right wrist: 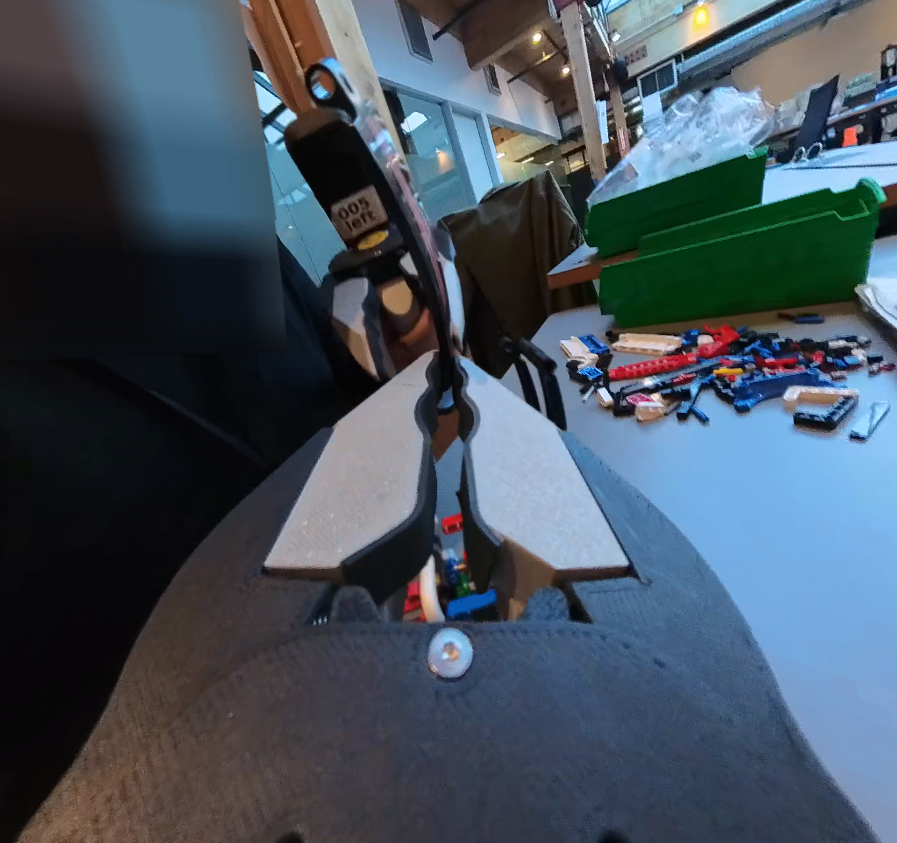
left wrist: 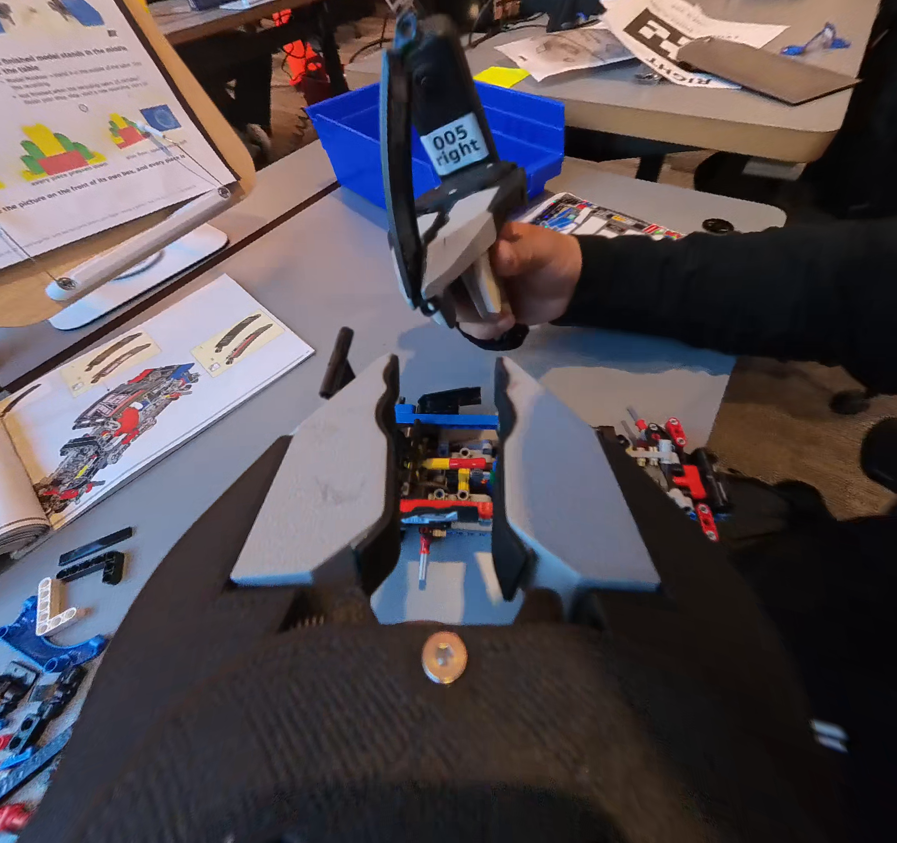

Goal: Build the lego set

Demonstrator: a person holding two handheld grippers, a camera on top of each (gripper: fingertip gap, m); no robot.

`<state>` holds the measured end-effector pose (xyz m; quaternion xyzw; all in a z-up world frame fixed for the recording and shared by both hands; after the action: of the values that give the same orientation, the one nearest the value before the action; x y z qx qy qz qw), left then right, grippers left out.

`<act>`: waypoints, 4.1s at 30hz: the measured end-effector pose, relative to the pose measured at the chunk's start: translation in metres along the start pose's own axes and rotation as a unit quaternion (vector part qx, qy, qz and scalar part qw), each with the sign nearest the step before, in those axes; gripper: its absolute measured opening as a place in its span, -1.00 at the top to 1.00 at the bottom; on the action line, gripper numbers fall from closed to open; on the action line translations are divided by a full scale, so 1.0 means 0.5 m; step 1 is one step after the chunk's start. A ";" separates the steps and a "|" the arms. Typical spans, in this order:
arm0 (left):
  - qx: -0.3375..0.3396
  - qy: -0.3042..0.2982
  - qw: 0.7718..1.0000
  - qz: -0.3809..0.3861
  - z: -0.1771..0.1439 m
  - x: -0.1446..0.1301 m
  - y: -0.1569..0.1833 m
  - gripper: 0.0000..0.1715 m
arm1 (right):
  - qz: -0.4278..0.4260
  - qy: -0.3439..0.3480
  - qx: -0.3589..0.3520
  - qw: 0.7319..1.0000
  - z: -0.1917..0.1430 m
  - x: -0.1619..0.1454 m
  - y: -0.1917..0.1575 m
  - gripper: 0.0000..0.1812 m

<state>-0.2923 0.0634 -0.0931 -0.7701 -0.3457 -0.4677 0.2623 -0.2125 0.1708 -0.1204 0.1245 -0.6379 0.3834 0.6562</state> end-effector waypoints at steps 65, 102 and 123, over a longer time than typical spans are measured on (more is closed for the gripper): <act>0.166 0.082 0.972 0.145 -0.071 -0.054 -0.046 0.65 | -0.185 -0.041 -0.315 0.930 -0.057 -0.047 -0.115 0.77; 0.201 0.096 0.941 -0.256 -0.109 -0.122 0.002 0.21 | -0.069 -0.154 -0.245 0.955 0.022 -0.018 0.057 0.75; -0.573 -0.011 0.773 -0.272 0.016 0.035 -0.214 0.61 | -0.250 -0.050 -0.119 0.959 0.094 0.134 0.024 0.76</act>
<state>-0.3655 0.1409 -0.0721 -0.6566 -0.2117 -0.6223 -0.3699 -0.2625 0.1713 -0.0543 0.2200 -0.6592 0.1213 0.7088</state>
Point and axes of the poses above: each gripper's, where its closed fingertips meet, z out along the fingers, x out of its top, y = z × x across the jaws, the point moved 6 cm from there along -z, back along the fingers, and after that the axes turned 4 degrees about -y, right-handed, at the moved point
